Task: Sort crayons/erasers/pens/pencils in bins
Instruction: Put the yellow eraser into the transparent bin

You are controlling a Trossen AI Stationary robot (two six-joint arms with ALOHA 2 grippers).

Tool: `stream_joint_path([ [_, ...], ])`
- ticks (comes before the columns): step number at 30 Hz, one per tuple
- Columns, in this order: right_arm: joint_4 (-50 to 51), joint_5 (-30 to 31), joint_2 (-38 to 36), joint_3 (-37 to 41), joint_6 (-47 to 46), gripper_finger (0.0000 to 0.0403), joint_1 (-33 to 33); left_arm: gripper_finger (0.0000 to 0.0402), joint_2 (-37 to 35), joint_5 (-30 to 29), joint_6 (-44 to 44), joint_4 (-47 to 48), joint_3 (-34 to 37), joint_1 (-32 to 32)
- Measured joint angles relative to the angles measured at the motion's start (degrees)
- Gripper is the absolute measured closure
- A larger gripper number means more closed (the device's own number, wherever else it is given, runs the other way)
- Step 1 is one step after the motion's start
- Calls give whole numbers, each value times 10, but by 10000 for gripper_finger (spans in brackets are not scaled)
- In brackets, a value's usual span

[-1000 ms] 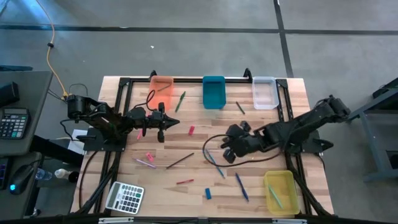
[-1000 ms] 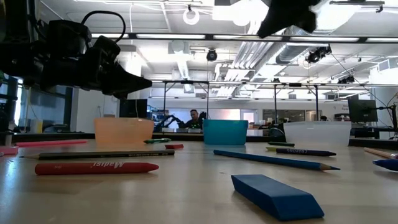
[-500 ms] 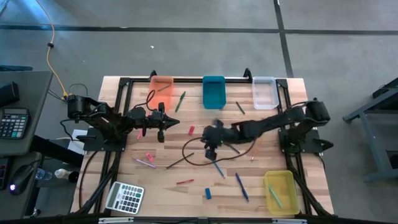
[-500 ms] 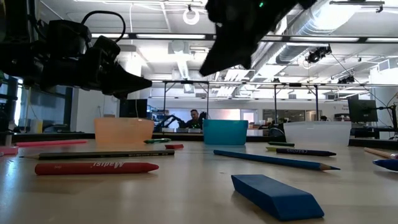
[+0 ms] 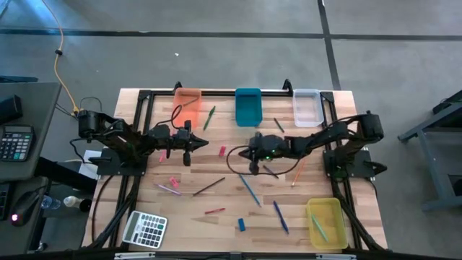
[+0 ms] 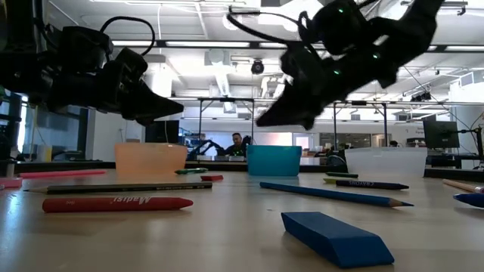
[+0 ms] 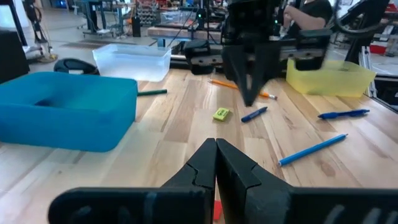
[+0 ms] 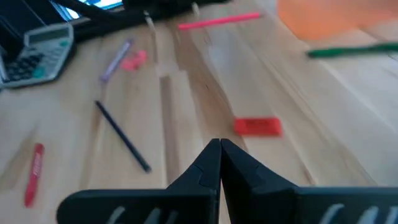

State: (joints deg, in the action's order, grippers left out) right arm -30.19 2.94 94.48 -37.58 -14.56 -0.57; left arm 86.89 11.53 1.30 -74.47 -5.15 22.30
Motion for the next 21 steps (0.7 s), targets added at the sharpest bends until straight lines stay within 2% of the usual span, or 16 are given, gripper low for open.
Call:
stream_joint_path([
  [4,85,1,-45,22,-17,403,-10,402,0,0,0,5,-3,0],
  [11,367,25,-123,-7,-47,402,-9,402,0,-3,0,61,-33,0],
  [13,418,28,-129,-12,-65,395,-9,402,0,-4,-4,79,-41,0],
  [17,488,14,-127,-17,-97,354,-9,402,0,-4,-7,102,-50,0],
  [21,512,13,-127,-17,-124,287,-9,401,0,-4,-9,105,-50,0],
])
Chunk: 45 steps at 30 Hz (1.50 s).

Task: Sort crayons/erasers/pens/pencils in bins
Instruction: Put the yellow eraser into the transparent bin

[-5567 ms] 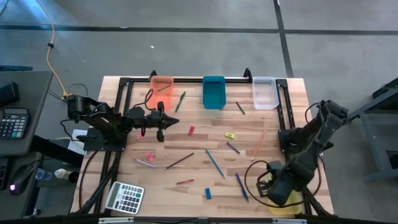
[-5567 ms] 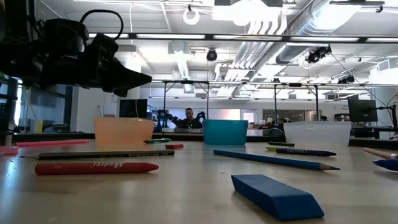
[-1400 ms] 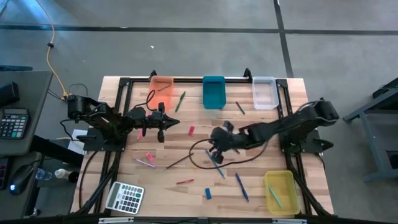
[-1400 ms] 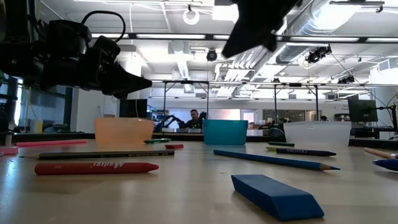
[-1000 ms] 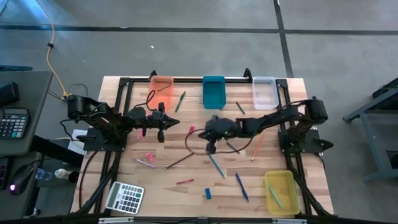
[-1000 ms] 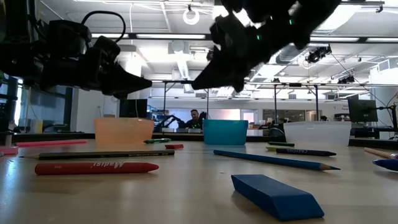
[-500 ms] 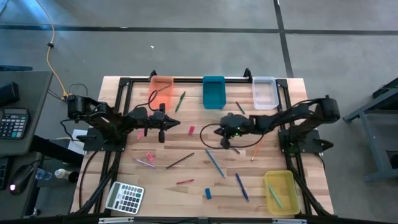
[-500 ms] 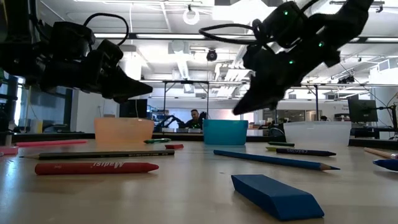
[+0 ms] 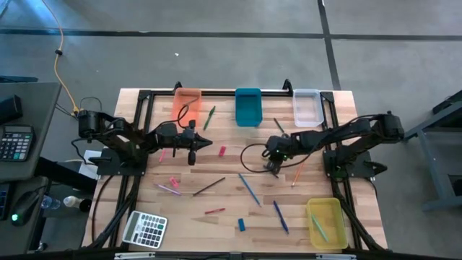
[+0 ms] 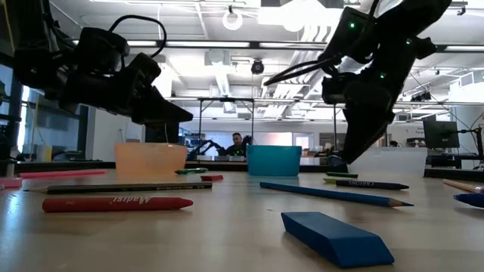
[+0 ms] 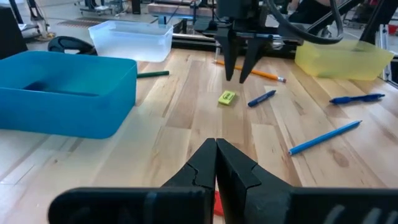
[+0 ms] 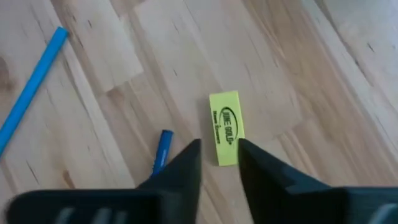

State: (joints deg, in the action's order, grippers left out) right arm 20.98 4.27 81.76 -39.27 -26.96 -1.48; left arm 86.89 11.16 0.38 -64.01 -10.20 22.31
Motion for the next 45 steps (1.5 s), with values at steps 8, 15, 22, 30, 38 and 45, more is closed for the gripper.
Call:
stream_joint_path([
  [8,-2,30,0,7,18,212,0,401,0,0,-1,10,0,0],
  [15,-22,21,35,16,20,210,0,401,0,0,-6,16,0,0],
  [22,-46,19,77,14,39,211,0,401,0,0,-6,18,0,0],
  [30,-42,16,80,14,39,266,0,401,0,0,-6,18,0,0],
  [38,-42,15,78,15,25,316,-1,401,0,1,-6,19,0,0],
  [45,-6,-5,62,-4,20,322,-3,401,0,1,-6,21,0,0],
])
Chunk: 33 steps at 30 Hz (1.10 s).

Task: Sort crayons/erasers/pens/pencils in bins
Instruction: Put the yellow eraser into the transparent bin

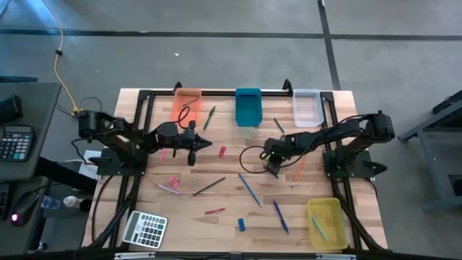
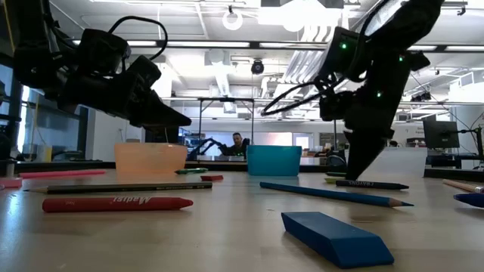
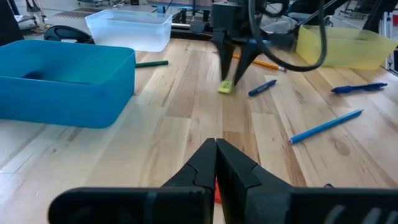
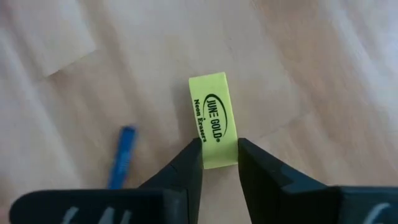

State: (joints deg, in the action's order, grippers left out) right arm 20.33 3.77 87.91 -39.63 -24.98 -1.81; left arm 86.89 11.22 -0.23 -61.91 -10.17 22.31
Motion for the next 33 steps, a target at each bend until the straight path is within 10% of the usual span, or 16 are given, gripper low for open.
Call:
stream_joint_path([
  [20,382,99,-13,-230,30,322,-96,402,0,0,0,4,0,0],
  [33,422,150,-79,-185,58,322,-337,402,0,0,0,13,0,0],
])
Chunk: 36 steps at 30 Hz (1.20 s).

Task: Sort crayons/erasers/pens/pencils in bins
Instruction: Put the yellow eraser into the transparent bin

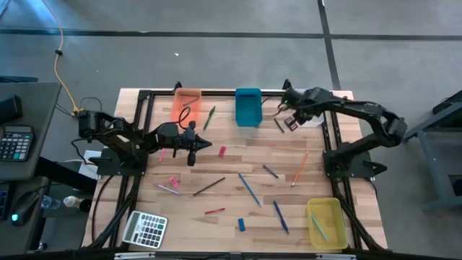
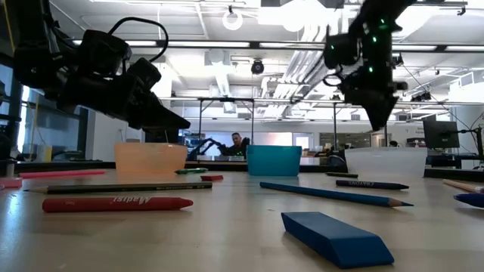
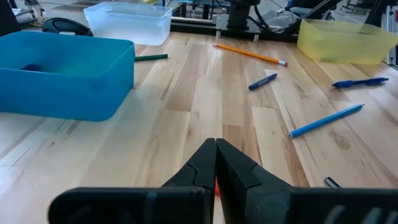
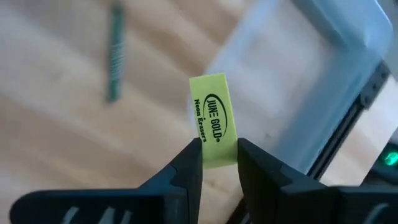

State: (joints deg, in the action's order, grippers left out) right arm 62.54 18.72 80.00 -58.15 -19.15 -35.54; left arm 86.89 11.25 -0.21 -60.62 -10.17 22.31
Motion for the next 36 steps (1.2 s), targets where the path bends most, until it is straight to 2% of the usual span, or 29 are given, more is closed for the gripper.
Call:
stream_joint_path([
  [6,-104,-26,14,39,10,329,-103,402,0,0,0,0,0,0],
  [10,-154,-27,30,39,16,335,-132,402,0,0,0,0,0,0],
  [15,-163,-29,58,39,8,336,-163,401,0,0,0,0,0,0],
  [22,-167,-29,103,39,-3,336,-189,402,0,0,0,0,0,0],
  [36,-165,-48,139,39,-14,333,-208,402,0,0,0,0,0,0],
])
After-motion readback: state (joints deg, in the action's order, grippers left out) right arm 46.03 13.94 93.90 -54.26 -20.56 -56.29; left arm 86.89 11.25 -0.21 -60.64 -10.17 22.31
